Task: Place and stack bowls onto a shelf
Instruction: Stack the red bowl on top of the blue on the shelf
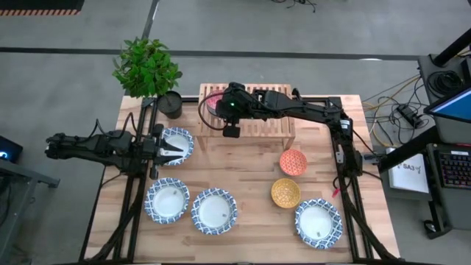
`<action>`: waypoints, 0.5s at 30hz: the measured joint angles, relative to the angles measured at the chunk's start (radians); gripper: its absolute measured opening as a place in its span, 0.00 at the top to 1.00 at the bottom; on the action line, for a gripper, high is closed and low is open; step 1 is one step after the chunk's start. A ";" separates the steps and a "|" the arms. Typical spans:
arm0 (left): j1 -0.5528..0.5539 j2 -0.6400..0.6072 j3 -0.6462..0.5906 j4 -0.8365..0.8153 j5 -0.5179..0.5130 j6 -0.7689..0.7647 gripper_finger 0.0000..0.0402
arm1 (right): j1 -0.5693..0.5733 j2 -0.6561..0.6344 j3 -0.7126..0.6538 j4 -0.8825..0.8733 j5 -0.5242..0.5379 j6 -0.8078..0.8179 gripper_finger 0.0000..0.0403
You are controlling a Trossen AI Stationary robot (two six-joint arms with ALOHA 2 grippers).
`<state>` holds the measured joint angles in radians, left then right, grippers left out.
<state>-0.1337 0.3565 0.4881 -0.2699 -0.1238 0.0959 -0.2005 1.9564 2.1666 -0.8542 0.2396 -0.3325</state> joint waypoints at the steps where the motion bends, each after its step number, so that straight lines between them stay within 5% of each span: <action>1: 0.000 0.000 0.000 0.000 0.000 0.000 0.81 | 0.000 0.000 0.000 0.001 0.013 0.003 0.78; 15: 0.000 0.000 0.000 0.000 0.000 0.000 0.81 | 0.006 -0.001 0.006 0.053 0.018 0.044 0.77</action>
<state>-0.1341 0.3565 0.4881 -0.2699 -0.1240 0.0959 -0.1948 1.9556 2.1731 -0.8013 0.2581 -0.2890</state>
